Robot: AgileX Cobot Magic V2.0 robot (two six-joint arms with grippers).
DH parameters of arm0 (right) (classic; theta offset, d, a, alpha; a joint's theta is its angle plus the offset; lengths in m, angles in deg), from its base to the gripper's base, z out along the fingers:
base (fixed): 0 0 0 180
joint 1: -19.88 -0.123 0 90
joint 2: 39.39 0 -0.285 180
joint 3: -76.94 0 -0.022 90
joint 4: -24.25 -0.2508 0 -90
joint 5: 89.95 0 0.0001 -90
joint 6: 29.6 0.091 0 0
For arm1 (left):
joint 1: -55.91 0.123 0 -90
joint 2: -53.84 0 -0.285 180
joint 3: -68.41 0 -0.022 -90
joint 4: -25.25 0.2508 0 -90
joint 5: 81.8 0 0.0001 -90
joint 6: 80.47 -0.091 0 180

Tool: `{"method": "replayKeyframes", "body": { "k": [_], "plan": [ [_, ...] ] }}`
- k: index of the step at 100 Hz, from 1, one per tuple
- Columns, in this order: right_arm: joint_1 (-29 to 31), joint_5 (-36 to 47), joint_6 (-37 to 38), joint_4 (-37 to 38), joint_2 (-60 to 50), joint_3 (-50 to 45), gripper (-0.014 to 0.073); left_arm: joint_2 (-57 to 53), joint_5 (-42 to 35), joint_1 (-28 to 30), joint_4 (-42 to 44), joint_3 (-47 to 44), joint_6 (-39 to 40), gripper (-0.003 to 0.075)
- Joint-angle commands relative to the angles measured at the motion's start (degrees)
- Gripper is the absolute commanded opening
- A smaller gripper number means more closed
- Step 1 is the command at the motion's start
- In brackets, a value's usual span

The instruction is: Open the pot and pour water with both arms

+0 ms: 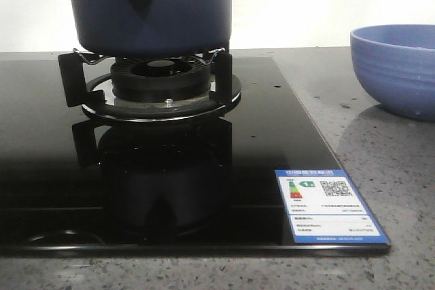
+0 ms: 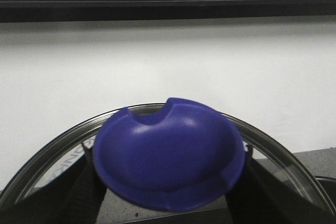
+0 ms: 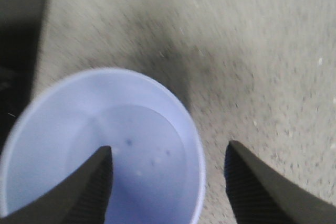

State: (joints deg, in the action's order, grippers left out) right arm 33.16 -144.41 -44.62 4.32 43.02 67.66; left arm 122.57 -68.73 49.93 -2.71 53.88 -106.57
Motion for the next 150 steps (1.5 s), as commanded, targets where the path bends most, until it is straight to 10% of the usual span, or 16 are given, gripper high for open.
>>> {"method": "replayKeyframes", "body": {
  "k": [1,32,68,150],
  "plan": [
    [0.73,-1.99,0.26,0.23,1.30,2.28,0.0418,-1.49,-4.76,0.86,-0.46,2.06,0.45,0.0368],
    [0.73,-3.80,0.26,0.56,6.94,2.28,0.0397,-1.49,-4.76,1.65,0.19,2.06,0.45,0.0368],
    [0.73,-5.13,0.26,0.45,9.68,2.28,-0.0056,-1.49,-4.76,1.65,0.19,2.06,0.45,0.0368],
    [-12.46,-19.37,6.54,-1.51,15.21,39.24,-0.0040,-1.49,-4.76,1.65,0.19,2.06,0.45,0.0368]
  ]
}}
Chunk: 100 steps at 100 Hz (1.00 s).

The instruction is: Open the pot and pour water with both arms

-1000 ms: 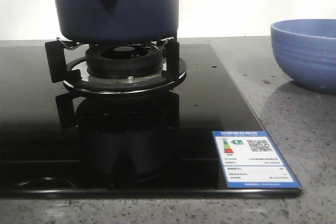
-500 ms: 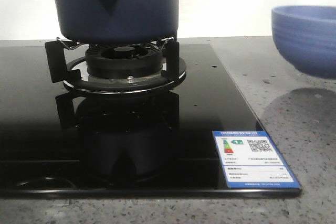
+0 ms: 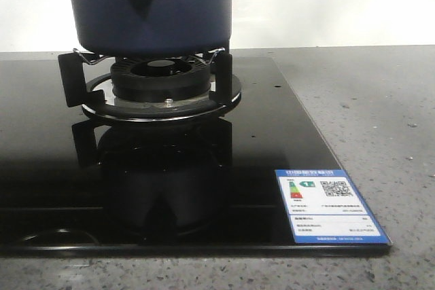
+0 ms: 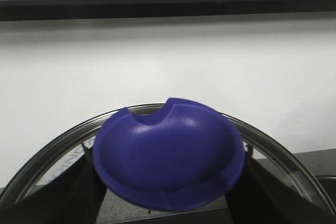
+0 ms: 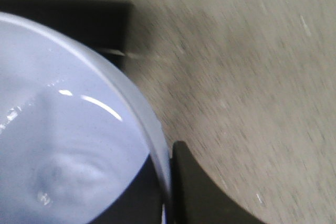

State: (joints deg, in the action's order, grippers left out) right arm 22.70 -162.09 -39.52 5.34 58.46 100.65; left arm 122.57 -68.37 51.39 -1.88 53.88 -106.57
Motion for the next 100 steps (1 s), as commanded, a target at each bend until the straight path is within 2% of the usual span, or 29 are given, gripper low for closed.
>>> {"method": "replayKeyframes", "body": {
  "k": [1,30,48,61,80,100],
  "plan": [
    [-2.50,-1.70,1.58,-2.53,0.17,7.09,-0.0040,-1.49,-5.11,0.20,-0.64,2.06,0.45,0.0368],
    [-13.19,-1.45,3.65,-2.53,9.36,23.75,-0.0040,-1.49,-5.02,0.20,-0.64,2.06,0.45,0.0368],
    [-18.49,2.43,3.65,-2.53,12.90,29.46,-0.0040,-1.49,-5.02,0.20,-0.64,2.06,0.45,0.0368],
    [-21.31,6.74,3.65,-2.92,14.00,29.94,-0.0041,-1.49,-5.13,0.20,-0.64,2.06,0.45,0.0368],
    [-24.59,14.14,-0.14,-3.13,14.21,29.59,-0.0041,-1.49,-5.22,0.20,-0.64,2.06,0.45,0.0368],
    [-26.00,22.03,-4.39,-3.13,13.46,24.93,-0.0041,-1.49,-5.22,0.20,-0.64,2.06,0.45,0.0368]
  ]
}}
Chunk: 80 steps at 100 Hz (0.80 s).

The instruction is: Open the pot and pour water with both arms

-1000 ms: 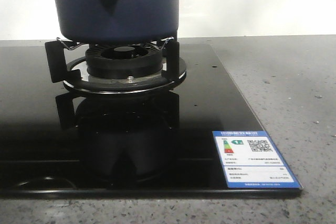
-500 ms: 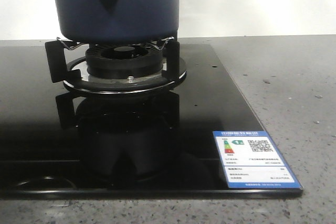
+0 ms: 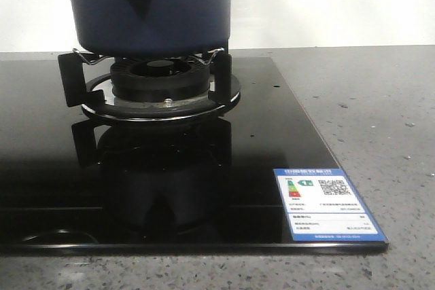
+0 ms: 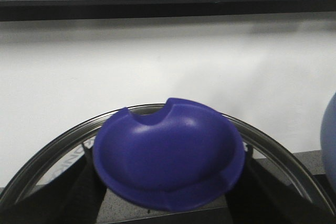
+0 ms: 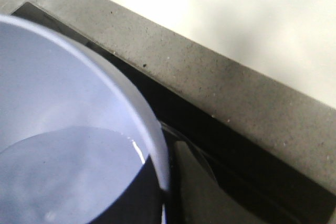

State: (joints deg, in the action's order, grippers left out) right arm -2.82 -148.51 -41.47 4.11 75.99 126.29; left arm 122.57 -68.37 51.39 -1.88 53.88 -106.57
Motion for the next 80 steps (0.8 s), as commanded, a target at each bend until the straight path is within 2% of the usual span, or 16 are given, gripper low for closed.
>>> {"method": "replayKeyframes", "body": {
  "k": [1,43,80],
  "plan": [
    [-0.50,9.24,-2.54,-1.89,-4.20,-0.98,-0.0041,-1.49,-5.22,0.20,-0.64,2.06,0.45,0.0368],
    [-3.50,41.35,-10.08,-1.89,-13.51,-25.56,-0.0041,-1.49,-5.22,0.20,-0.64,2.06,0.45,0.0368],
    [-6.57,72.48,-10.54,0.38,-18.40,-45.07,-0.0042,-1.49,-5.22,0.20,-0.64,2.06,0.45,0.0368]
  ]
}}
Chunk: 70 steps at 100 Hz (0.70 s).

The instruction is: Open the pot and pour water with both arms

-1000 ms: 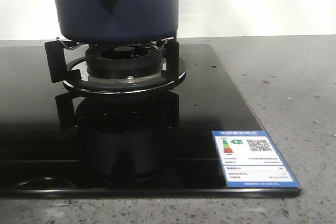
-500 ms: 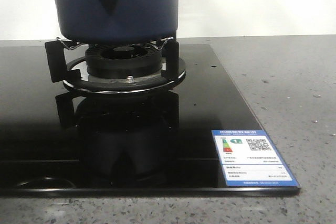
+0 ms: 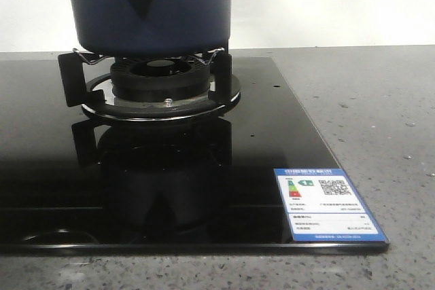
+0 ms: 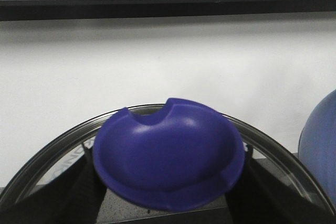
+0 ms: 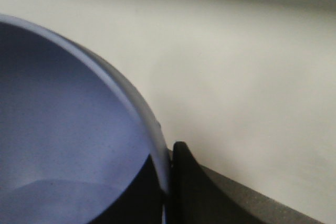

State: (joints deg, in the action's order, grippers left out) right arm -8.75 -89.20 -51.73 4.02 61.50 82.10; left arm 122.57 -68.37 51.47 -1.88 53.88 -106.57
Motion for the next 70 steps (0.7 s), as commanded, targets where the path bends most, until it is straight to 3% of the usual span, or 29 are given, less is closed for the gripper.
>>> {"method": "replayKeyframes", "body": {
  "k": [1,70],
  "plan": [
    [-0.68,13.64,-0.28,0.57,-4.01,-1.36,-0.0042,-1.49,-5.22,0.11,-0.64,2.06,0.45,0.0368],
    [-3.29,45.29,1.38,5.29,-4.05,-11.04,-0.0043,-1.49,-5.22,0.11,-1.95,2.06,0.45,0.0368]
  ]
}}
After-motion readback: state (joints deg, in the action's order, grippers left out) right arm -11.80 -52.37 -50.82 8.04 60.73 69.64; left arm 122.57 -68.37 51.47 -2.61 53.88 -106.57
